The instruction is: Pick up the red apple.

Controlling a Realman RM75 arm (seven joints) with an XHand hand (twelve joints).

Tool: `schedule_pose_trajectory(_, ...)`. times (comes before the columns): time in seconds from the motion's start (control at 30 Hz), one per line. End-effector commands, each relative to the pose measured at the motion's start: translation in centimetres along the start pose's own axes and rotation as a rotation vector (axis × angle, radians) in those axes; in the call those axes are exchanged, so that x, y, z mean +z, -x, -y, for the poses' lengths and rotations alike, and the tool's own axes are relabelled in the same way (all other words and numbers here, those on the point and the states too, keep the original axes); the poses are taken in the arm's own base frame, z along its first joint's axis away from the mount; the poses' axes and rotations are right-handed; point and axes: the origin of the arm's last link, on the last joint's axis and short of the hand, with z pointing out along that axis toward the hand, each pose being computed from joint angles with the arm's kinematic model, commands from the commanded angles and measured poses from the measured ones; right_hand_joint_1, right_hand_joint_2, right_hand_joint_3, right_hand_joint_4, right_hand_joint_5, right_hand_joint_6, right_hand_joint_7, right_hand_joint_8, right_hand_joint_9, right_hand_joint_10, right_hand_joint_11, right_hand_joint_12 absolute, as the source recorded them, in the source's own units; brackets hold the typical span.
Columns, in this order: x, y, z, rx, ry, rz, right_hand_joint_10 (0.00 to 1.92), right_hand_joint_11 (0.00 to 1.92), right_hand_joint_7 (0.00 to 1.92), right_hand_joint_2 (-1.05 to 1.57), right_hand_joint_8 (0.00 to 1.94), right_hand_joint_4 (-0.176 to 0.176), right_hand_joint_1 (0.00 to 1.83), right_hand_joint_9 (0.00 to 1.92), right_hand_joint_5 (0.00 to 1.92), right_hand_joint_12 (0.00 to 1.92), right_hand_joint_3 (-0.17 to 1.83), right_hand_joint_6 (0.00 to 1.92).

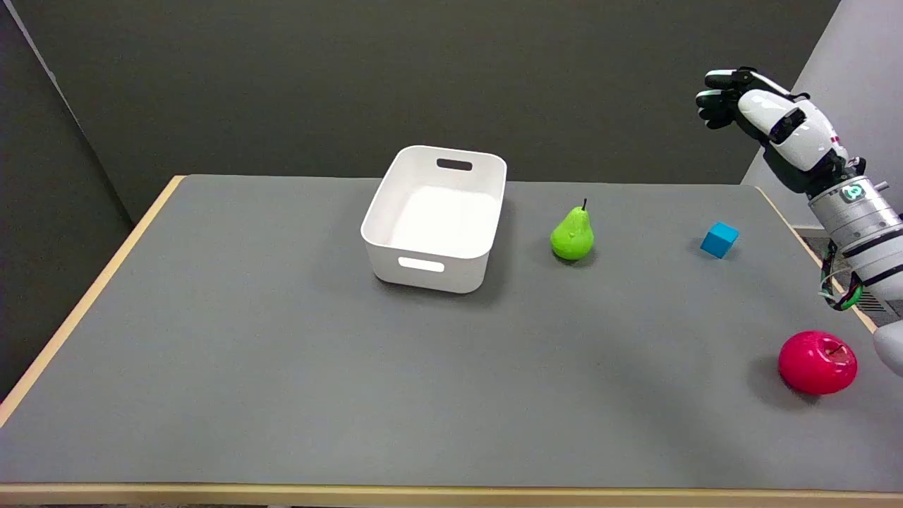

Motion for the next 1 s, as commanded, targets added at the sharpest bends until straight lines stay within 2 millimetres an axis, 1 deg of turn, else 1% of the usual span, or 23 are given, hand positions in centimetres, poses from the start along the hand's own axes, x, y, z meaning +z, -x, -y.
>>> schedule_pose_trajectory(0.03,0.1,0.9,-0.6,0.022,0.017,0.020,0.98,0.19,0.50,0.76,0.54,0.055,0.26,0.34,0.34,1.38,0.81,0.64)
schedule_pose_trajectory(0.13,-0.2,0.8,-0.5,0.023,0.000,0.017,0.98,0.19,0.49,0.76,0.53,0.056,0.26,0.34,0.34,1.37,0.81,0.64)
schedule_pose_trajectory(0.17,-0.3,0.7,-0.5,0.014,-0.003,0.019,0.96,0.19,0.49,0.74,0.54,0.056,0.25,0.35,0.34,1.37,0.86,0.64)
schedule_pose_trajectory(0.2,-0.5,0.6,-0.5,-0.012,-0.007,0.025,0.93,0.19,0.49,0.70,0.55,0.057,0.23,0.36,0.34,1.37,0.94,0.64)
schedule_pose_trajectory(0.33,-1.4,0.0,-0.5,-0.127,-0.001,0.059,0.92,0.17,0.46,0.69,0.54,0.042,0.21,0.33,0.34,1.35,0.95,0.62)
schedule_pose_trajectory(0.43,-3.3,-1.1,-0.7,-0.186,0.032,0.044,0.91,0.13,0.42,0.68,0.53,0.015,0.21,0.29,0.32,1.32,0.92,0.59)
schedule_pose_trajectory(0.47,-4.4,-1.5,-1.0,-0.221,0.059,0.039,0.93,0.12,0.42,0.69,0.52,0.011,0.24,0.28,0.32,1.34,0.87,0.59)
schedule_pose_trajectory(0.5,-4.8,-1.8,-0.9,-0.245,0.068,0.033,0.94,0.11,0.42,0.71,0.51,0.008,0.26,0.27,0.32,1.36,0.84,0.58)
schedule_pose_trajectory(0.57,-6.7,-3.0,-1.1,-0.324,0.119,-0.020,0.93,0.10,0.42,0.70,0.51,0.000,0.26,0.27,0.31,1.35,0.84,0.58)
schedule_pose_trajectory(0.6,-7.2,-3.3,-1.1,-0.338,0.137,-0.038,0.93,0.09,0.41,0.70,0.51,-0.001,0.26,0.26,0.31,1.35,0.84,0.57)
schedule_pose_trajectory(0.67,-9.0,-4.2,-1.2,-0.399,0.192,-0.096,0.93,0.08,0.40,0.70,0.51,-0.004,0.26,0.26,0.31,1.34,0.84,0.57)
schedule_pose_trajectory(0.77,-10.7,-4.8,-1.0,-0.452,0.207,-0.147,0.93,0.08,0.41,0.69,0.52,-0.004,0.28,0.27,0.32,1.33,0.85,0.58)
schedule_pose_trajectory(0.9,-12.1,-5.1,-0.7,-0.456,0.204,-0.179,0.94,0.08,0.44,0.68,0.53,0.000,0.29,0.28,0.33,1.33,0.85,0.61)
schedule_pose_trajectory(1.0,-13.4,-5.6,-0.5,-0.517,0.223,-0.191,0.95,0.09,0.44,0.68,0.54,0.001,0.30,0.29,0.33,1.33,0.85,0.62)
